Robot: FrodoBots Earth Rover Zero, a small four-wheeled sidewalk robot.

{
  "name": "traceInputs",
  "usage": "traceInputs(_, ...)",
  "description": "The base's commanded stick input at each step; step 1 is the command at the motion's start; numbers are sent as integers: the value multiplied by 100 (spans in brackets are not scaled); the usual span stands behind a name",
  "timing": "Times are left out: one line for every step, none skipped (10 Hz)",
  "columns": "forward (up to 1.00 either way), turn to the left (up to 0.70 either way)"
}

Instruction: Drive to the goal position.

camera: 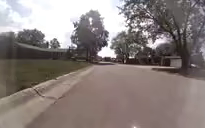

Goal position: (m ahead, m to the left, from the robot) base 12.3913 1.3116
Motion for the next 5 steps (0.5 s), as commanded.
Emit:
traceInputs(100,3)
traceInputs(100,3)
traceInputs(100,2)
traceInputs(100,3)
traceInputs(100,3)
